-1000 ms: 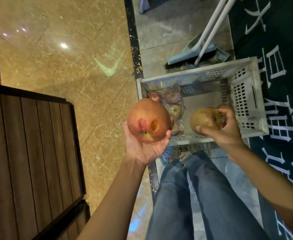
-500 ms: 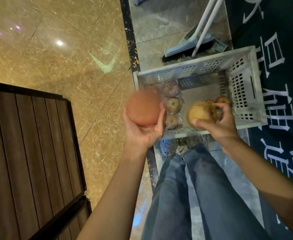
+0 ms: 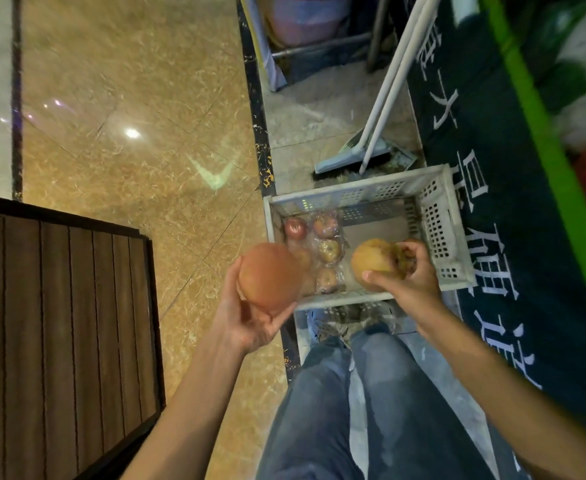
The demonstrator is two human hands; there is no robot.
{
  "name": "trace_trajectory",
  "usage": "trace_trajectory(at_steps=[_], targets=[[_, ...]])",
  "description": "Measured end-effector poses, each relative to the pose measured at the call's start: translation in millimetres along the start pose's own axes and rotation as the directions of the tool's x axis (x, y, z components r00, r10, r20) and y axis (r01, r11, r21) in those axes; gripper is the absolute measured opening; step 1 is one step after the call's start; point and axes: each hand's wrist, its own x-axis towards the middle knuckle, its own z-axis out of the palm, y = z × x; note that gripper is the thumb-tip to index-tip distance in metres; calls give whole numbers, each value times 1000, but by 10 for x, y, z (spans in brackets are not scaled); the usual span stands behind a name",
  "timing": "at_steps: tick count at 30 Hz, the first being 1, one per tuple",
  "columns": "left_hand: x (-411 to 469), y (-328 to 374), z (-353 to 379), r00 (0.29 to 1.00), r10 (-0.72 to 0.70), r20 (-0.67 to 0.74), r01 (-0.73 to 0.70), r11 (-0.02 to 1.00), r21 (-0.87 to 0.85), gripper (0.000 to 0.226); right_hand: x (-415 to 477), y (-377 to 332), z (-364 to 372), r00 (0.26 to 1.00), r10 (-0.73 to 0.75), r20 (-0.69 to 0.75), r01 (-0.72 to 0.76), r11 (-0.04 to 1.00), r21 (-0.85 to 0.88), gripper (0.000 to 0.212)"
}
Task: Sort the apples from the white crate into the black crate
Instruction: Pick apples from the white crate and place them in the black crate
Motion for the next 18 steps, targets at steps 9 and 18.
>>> trace_trajectory(at_steps=[9, 18], targets=[[-611, -124, 378, 998, 51, 44, -56, 990, 129, 75, -415, -552, -667, 996, -87, -20, 87, 996, -12, 67], [-692, -131, 991, 997, -13, 74, -12, 941, 337, 75, -824, -566, -1119, 957, -46, -285, 88, 987, 137, 67]])
